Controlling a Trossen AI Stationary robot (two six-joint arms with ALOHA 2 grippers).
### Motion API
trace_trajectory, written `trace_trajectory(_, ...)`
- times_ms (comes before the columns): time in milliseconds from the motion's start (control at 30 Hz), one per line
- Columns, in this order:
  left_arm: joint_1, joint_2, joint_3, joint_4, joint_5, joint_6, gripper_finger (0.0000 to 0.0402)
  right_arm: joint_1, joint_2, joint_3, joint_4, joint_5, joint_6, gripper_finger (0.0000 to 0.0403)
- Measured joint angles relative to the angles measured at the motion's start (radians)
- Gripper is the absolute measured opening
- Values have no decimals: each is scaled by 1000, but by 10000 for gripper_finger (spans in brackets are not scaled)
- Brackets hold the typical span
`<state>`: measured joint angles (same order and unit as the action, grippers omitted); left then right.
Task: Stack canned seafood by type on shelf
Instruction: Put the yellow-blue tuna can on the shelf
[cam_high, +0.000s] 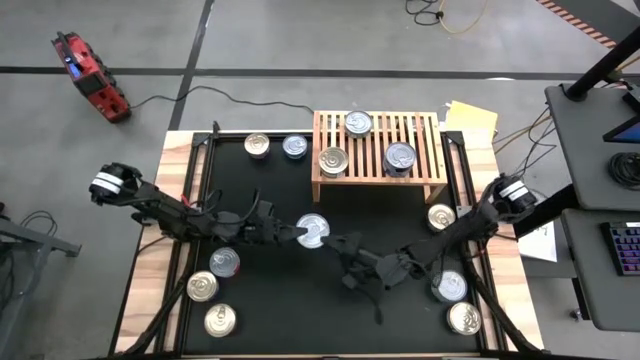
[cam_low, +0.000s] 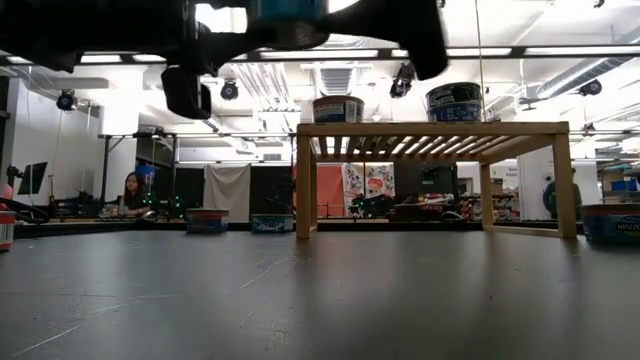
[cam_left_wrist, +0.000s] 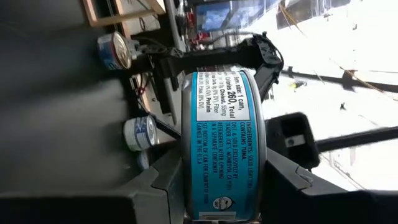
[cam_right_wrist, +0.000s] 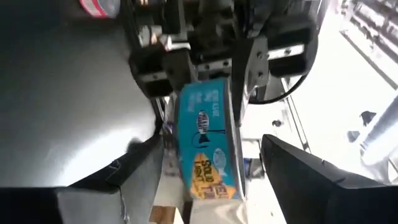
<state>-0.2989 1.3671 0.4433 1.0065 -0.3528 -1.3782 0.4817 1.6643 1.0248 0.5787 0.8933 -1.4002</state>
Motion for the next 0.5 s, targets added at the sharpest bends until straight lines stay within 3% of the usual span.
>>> trace_trajectory(167, 0, 7, 13, 0, 24, 7, 125, -26, 45, 54, -1, 69, -2, 247)
trace_trajectory(367, 0, 7, 14, 0, 23, 37, 125, -31, 47, 52, -25, 48, 4, 206)
trace_trajectory(500, 0, 8, 14, 1, 21, 83, 178, -31, 47, 52, -28, 45, 5, 147)
